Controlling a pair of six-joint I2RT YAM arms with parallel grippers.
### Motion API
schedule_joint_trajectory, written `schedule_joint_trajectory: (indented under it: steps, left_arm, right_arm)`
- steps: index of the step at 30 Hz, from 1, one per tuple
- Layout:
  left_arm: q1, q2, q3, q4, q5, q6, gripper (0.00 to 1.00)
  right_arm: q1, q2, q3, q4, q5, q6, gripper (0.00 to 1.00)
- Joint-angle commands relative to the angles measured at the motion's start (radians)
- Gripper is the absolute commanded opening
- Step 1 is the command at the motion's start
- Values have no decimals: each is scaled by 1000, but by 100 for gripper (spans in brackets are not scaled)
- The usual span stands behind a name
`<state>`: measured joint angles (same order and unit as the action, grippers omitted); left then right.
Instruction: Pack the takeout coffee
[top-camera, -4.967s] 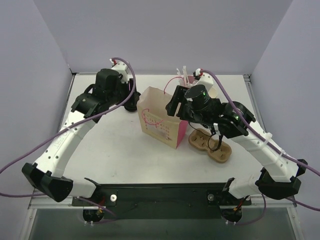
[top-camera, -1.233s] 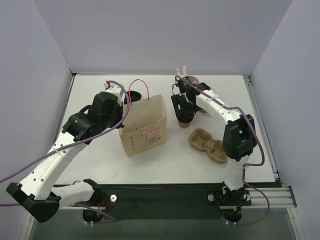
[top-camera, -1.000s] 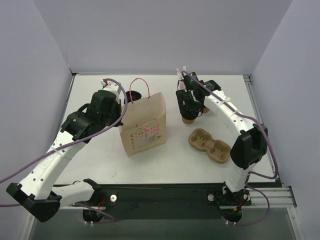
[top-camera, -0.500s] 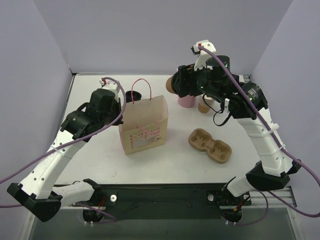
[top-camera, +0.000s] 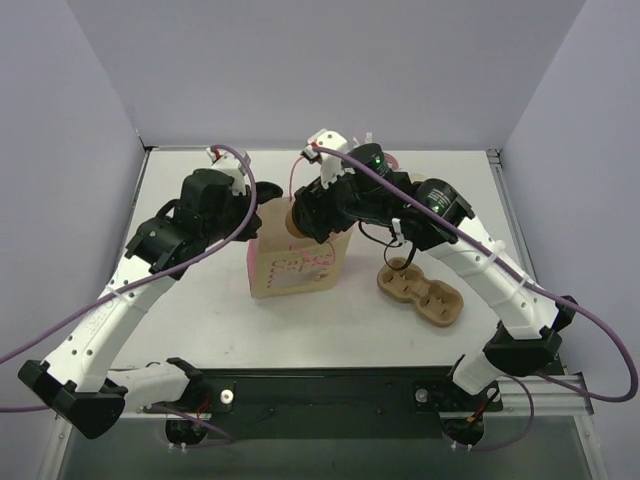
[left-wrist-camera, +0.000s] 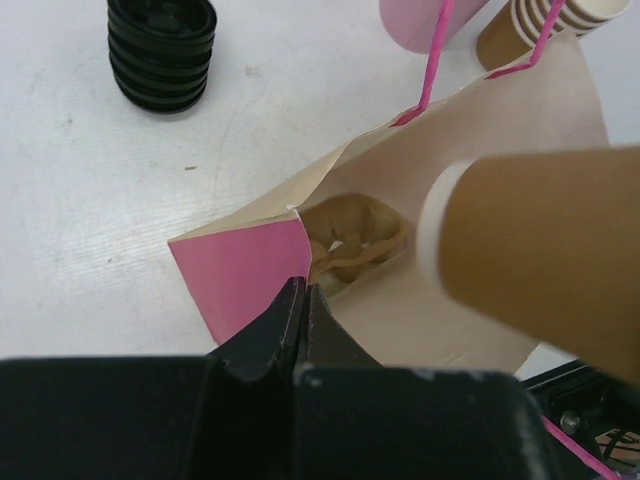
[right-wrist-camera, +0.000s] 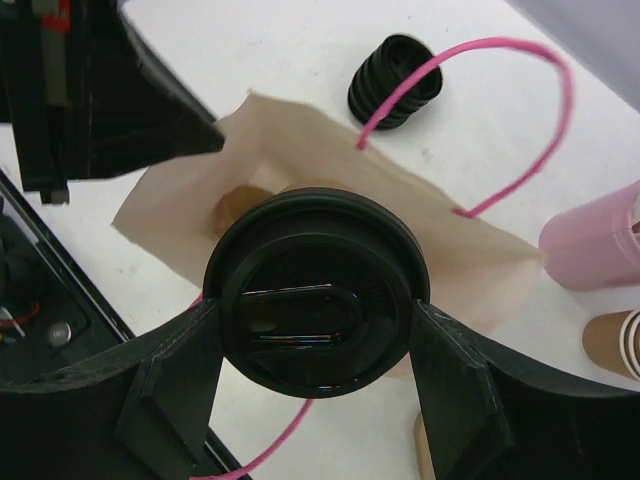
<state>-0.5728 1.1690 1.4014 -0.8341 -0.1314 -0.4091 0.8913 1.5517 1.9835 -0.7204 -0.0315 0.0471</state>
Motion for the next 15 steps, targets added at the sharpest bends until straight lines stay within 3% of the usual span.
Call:
schedule_joint_trajectory:
  steps: [1,5,9,12,14,15]
  left_arm:
    - [7,6,25,154,78,-20,0]
    - [7,-26,-31,269,111,-17,0]
    - [8,0,-4,202,125,-17,0]
    - [7,27,63,38,89,-14,30]
    - [7,23,64,-32,67,-25,46]
    - [7,0,54,-39,62,-25,48]
  right_arm:
    - [37,-24,-60,-8,28,-76,52]
    - [40,-59,-113,-31,64,-110,51]
    - [41,-96,-211,-30,39,-118,51]
    - [51,-108,-244,-22,7,-87,50]
    - [72,-122,-268,1,2,-76,50]
    - [81,-130,-282,12,7,-72,50]
